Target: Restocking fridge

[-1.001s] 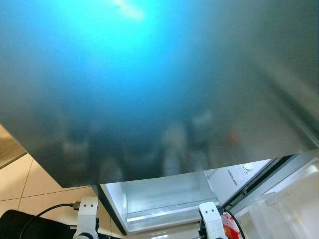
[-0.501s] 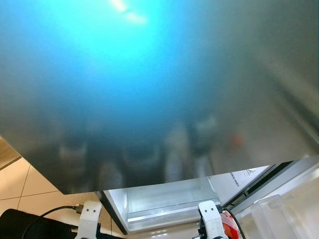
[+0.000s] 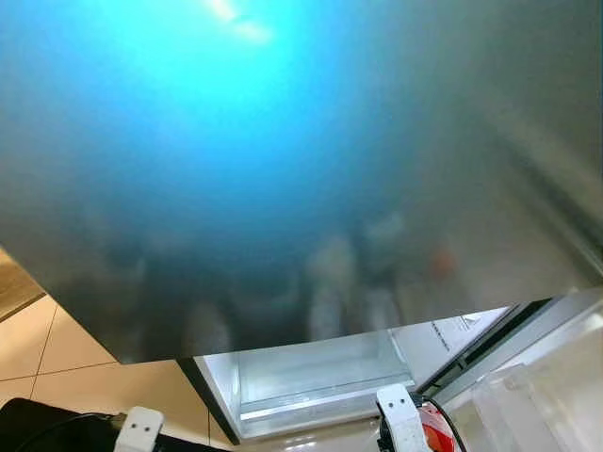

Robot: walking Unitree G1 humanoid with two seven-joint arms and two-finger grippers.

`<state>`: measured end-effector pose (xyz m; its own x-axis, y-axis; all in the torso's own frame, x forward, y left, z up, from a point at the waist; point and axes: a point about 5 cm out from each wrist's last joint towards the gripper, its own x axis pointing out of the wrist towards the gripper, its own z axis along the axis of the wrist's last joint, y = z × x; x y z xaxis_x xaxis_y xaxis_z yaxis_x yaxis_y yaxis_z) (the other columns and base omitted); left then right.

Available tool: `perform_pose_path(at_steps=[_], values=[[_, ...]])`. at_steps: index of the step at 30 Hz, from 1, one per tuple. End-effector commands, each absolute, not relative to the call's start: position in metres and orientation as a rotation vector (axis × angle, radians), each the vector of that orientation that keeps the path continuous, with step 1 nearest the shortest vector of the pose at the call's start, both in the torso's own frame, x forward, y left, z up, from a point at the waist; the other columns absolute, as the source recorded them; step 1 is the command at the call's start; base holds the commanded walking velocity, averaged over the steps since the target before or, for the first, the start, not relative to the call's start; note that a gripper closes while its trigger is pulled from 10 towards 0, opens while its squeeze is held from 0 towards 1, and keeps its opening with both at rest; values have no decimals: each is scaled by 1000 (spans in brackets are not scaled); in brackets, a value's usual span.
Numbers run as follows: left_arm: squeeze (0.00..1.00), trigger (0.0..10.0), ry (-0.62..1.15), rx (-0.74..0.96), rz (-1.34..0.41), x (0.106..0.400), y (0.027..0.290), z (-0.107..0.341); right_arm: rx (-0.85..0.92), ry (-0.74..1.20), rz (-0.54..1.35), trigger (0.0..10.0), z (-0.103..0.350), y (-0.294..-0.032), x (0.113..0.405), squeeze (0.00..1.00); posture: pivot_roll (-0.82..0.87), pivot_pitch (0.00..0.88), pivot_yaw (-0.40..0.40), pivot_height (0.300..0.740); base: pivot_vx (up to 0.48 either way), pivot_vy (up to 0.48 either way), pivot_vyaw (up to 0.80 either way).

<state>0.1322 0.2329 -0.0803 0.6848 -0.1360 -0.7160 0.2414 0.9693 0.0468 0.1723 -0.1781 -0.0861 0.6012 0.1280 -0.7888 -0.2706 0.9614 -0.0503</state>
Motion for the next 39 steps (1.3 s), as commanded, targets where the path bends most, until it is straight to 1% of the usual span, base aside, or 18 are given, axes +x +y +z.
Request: perform_pose_path(at_steps=[1,5,9,15,20,31,39], values=[[0,10000,824,136,-226,127,226,-85,-175,878,233,10000,-85,-178,172,0,-112,107,7,740,0,0,0],[0,10000,825,105,-211,133,216,-87,-171,850,229,10000,-83,-180,176,0,-118,109,10,740,0,0,0],[0,10000,822,90,-199,137,212,-87,-170,838,229,10000,-81,-180,178,0,-116,109,9,740,0,0,0],[0,10000,818,65,-175,148,202,-86,-164,807,241,10000,-79,-176,182,0,-113,108,10,740,0,0,0],[0,10000,828,58,-167,136,212,-88,-158,796,243,10000,-78,-173,184,0,-115,110,11,740,0,0,0],[0,10000,824,55,-157,133,214,-88,-160,792,248,10000,-77,-173,185,0,-113,106,9,740,-282,0,0],[0,10000,838,66,-135,131,216,-89,-160,798,247,10000,-77,-171,186,0,-113,104,9,740,0,0,0]])
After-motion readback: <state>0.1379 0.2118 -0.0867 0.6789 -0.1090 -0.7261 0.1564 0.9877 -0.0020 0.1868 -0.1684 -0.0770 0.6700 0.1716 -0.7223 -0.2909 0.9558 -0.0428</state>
